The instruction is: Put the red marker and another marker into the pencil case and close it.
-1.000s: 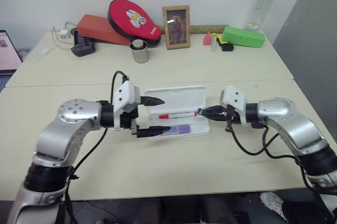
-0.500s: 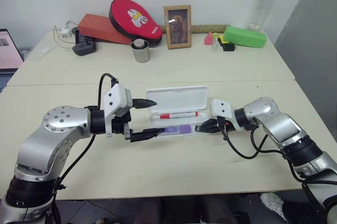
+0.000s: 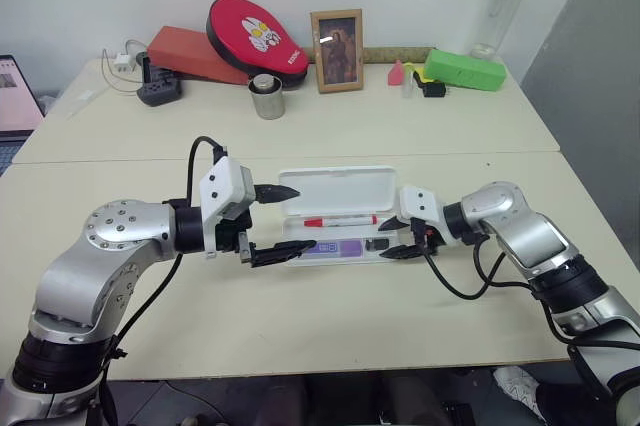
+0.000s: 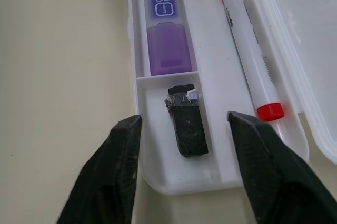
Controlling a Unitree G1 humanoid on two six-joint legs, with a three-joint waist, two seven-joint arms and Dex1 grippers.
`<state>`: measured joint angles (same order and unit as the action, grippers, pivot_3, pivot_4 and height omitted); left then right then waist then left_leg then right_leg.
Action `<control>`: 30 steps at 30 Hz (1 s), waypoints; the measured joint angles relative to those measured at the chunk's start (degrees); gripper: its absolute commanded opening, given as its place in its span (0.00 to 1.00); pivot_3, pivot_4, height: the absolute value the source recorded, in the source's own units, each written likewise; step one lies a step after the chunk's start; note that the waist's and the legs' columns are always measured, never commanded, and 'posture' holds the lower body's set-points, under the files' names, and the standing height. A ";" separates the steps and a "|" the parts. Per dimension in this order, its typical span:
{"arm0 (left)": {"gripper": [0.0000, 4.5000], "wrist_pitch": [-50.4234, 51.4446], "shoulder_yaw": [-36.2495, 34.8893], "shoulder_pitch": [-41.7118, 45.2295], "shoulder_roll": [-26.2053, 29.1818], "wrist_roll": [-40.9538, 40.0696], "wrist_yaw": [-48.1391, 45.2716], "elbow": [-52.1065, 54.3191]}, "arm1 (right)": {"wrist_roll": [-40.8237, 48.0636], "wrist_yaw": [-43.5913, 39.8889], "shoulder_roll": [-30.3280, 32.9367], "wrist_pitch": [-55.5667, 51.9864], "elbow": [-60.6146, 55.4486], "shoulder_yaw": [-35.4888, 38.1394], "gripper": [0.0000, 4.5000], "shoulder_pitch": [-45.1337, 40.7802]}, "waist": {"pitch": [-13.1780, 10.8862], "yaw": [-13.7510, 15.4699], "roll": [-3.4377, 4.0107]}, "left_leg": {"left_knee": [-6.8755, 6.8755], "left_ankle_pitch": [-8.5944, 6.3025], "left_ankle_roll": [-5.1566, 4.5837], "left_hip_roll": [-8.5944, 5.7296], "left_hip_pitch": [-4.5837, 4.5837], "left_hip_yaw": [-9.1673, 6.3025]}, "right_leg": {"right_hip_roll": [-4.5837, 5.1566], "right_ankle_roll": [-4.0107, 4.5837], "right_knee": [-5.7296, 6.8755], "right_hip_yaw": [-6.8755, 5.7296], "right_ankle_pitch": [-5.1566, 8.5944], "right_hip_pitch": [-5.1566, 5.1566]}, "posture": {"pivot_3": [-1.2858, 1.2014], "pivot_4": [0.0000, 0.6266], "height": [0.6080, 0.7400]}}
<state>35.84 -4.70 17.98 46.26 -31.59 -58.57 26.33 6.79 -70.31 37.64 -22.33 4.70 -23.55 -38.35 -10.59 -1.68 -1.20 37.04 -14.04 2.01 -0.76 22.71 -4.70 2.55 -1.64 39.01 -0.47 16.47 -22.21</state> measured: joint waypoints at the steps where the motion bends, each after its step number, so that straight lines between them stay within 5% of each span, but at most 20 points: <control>1: 1.00 -0.03 0.03 0.31 -0.08 0.01 0.31 -0.09 | 0.42 -0.22 -0.07 -0.39 -0.15 0.41 0.83 0.00 | 0.00 0.00 0.00 | 0.00 0.00 0.00 0.00 0.00 0.00 | 0.00 0.00 0.00 0.00 0.00 0.00 | 0.52 0.24 1.00; 4: 1.00 -0.26 0.12 0.74 -0.30 0.09 0.53 -0.36 | 1.76 -0.74 -0.25 -1.31 -1.53 2.01 1.00 -0.13 | 0.00 -0.01 0.00 | 0.00 0.00 0.00 0.00 0.00 0.01 | 0.00 0.00 0.00 0.01 0.00 -0.01 | 0.52 0.24 1.00; 12: 1.00 -0.24 -0.45 1.41 -1.28 -0.10 2.91 -1.93 | 10.26 -2.02 -2.25 -5.65 -3.66 9.50 1.00 -6.41 | -0.01 -0.01 0.01 | -0.01 0.00 0.00 0.04 0.00 -0.01 | -0.03 0.03 -0.01 0.00 -0.02 -0.02 | 0.52 0.24 1.00; 17: 1.00 1.53 -7.34 1.12 -1.43 -4.19 5.69 -2.31 | 8.90 2.42 -7.20 -2.41 13.06 12.40 1.00 -19.15 | -0.04 -0.47 0.04 | 0.00 0.01 0.01 0.21 -0.04 0.12 | -0.20 0.17 0.02 0.09 -0.11 -0.08 | 0.52 0.24 1.00; 22: 1.00 4.04 -13.66 2.43 -1.54 -9.42 9.30 -2.54 | 1.88 8.51 -12.75 3.70 36.82 12.03 0.76 -31.98 | -0.04 -0.25 0.05 | -0.06 0.04 0.08 0.33 -0.02 0.23 | -0.35 0.27 -0.03 0.03 -0.09 -0.09 | 0.52 0.24 1.00; 30: 1.00 6.54 -15.34 -0.44 -1.41 -13.29 11.46 -1.98 | -5.59 7.78 -16.66 11.02 51.39 8.74 0.28 -35.30 | -0.06 -0.17 0.07 | -0.05 0.05 0.10 0.33 0.06 0.20 | -0.30 0.27 -0.02 0.09 -0.09 -0.18 | 0.52 0.24 1.00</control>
<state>42.38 -20.04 17.53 44.85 -44.88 -47.11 24.35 1.20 -62.52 20.98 -11.31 56.09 -14.81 -73.65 -10.64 -1.85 -1.13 36.99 -13.99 2.11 -0.43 22.77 -4.50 2.24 -1.37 38.99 -0.38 16.37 -22.40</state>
